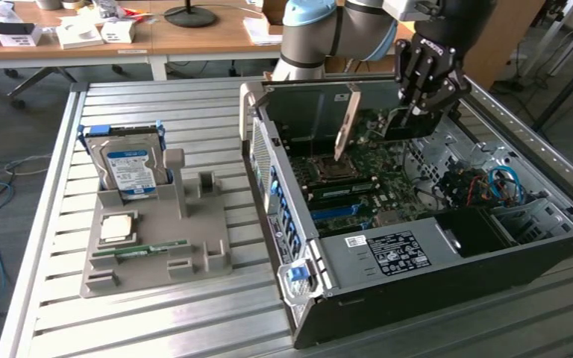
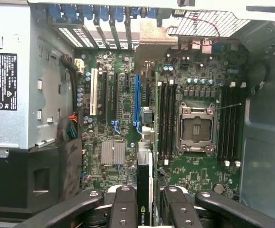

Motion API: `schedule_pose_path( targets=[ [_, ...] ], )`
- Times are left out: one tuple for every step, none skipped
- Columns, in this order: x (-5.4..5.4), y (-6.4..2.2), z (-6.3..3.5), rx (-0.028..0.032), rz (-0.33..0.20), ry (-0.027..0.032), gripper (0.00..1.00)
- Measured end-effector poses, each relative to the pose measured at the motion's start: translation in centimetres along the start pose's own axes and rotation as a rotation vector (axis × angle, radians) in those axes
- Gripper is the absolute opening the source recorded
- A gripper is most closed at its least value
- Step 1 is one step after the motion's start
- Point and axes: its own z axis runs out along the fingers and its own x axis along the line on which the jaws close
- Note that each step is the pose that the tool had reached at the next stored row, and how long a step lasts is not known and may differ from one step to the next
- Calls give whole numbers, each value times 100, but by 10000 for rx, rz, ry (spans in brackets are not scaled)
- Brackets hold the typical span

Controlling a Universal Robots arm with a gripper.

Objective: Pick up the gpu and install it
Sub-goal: 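Insert the gpu into the slot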

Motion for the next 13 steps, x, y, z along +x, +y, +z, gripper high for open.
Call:
schedule_pose_path(
  targets=[
    [0, 0, 11, 0, -1, -1, 26],
    [0, 0, 20, 0, -1, 0, 26],
    [-1, -1, 27, 0, -1, 0, 26],
    [-1, -1, 28, -1, 0, 2, 26],
    [-1, -1, 28, -1, -1, 2, 26],
    [0, 0, 28, -1, 0, 2, 26],
    [0, 0, 29, 0, 1, 1, 26],
    [0, 5, 29, 0, 2, 1, 26],
    [-1, 17, 30, 2, 1, 0, 26],
    [-1, 31, 31, 6, 0, 0, 26],
    [-2, 47, 33, 10, 1, 0, 26],
    [-2, 60, 34, 14, 1, 0, 26],
    [-3, 69, 35, 19, 0, 0, 26]
  ],
)
